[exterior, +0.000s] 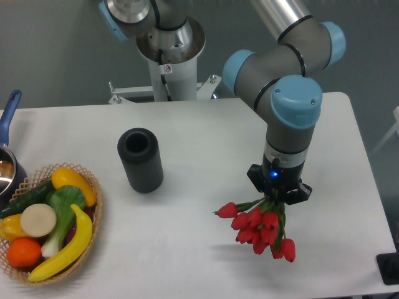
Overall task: Insert the flowers into the vase
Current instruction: 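Hold the red tulip bunch in the gripper and begin moving toward the vase, then carry the tulips over the black vase and lower stems into it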
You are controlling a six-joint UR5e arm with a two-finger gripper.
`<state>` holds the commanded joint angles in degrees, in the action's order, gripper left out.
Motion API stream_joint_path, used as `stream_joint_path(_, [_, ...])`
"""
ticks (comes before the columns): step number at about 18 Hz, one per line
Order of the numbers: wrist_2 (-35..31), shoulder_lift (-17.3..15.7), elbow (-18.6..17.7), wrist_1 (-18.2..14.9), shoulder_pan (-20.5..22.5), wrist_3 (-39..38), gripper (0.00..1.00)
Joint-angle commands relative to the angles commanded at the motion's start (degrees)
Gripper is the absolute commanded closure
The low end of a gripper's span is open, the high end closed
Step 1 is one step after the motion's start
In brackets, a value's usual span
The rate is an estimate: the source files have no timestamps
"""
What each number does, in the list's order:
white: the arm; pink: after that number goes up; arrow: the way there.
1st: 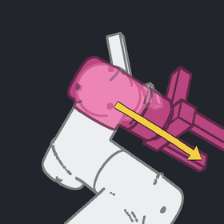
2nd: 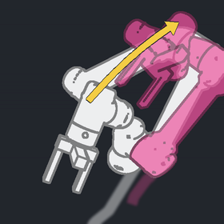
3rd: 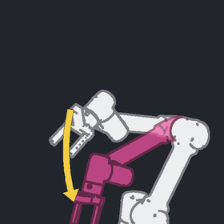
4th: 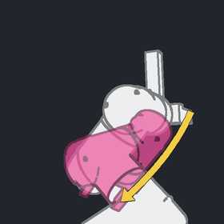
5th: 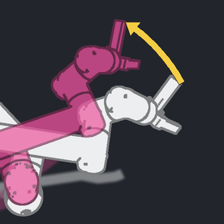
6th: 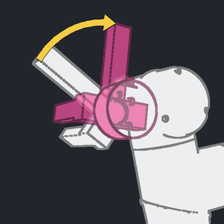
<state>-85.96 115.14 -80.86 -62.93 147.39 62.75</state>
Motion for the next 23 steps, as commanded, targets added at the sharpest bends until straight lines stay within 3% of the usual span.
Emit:
stream_joint_path(7, [1.1,-0.5,0.6,0.8,0.2,0.1,1.00])
stream_joint_path(10, [8.5,-0.9,1.9,4.1,0.4,-3.6,1.00])
stream_joint_path(15, [17.0,-1.1,2.0,13.6,0.0,-12.4,1.00])
stream_joint_path(20, [33.2,-1.3,2.2,14.0,-0.5,-15.3,1.00])
stream_joint_path(23, [38.9,-1.6,2.5,14.1,-0.5,-16.4,1.00])
